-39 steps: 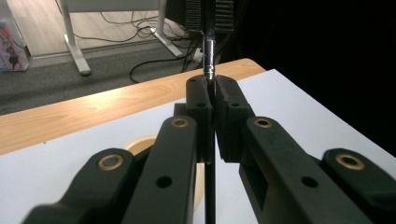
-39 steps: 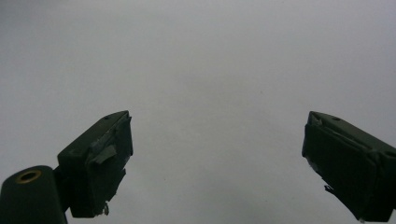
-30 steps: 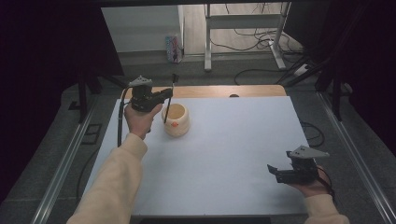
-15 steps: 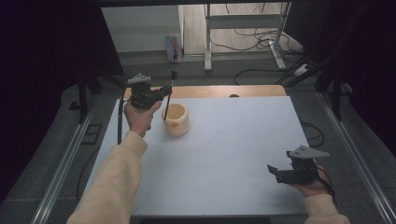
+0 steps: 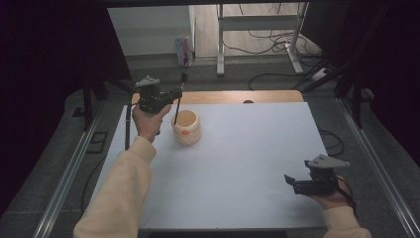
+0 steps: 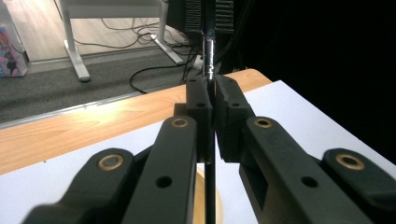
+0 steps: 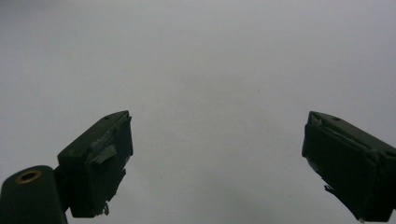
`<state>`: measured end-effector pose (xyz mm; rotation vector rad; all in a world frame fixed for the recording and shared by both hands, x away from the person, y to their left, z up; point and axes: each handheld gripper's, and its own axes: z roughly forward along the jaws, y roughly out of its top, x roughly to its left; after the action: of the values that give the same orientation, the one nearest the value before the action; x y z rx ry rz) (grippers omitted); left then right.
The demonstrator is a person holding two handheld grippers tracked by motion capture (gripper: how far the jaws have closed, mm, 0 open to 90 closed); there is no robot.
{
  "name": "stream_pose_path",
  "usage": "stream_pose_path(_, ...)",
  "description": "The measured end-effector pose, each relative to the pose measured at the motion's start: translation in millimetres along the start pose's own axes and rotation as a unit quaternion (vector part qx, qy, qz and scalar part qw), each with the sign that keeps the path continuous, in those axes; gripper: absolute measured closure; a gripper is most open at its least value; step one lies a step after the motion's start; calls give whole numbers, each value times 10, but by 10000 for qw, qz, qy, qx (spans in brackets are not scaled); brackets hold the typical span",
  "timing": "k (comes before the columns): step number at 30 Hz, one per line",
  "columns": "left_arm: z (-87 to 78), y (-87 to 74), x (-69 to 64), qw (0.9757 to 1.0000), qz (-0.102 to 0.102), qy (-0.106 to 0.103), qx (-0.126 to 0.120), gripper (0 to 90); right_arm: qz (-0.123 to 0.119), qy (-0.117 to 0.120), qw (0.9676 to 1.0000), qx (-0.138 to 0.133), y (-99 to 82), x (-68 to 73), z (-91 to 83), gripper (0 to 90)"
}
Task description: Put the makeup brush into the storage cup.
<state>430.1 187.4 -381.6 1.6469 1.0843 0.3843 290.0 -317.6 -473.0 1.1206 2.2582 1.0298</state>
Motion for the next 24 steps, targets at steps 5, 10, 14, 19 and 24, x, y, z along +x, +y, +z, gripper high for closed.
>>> stream_pose_path(5, 68, 10, 38, 10000, 0, -6, 9, 861, 16, 3, 10000, 8, 1, -10, 8, 88)
stream_pose_path(10, 120, 25, 79, 10000, -48, 10, -10, 861, 17, -9, 10000, 10, 0, -18, 12, 88)
stream_pose_path(14, 172, 14, 102, 10000, -81, 27, -17, 860, 17, -7, 10000, 12, -6, -25, 8, 88)
stream_pose_path(19, 216, 1, 140, 9999, -138, 67, -49, 861, 19, -13, 10000, 4, -7, -24, 1, 88)
stream_pose_path(24, 262, -19, 176, 9997, -201, 89, -66, 861, 15, -15, 10000, 20, -8, -27, 8, 88)
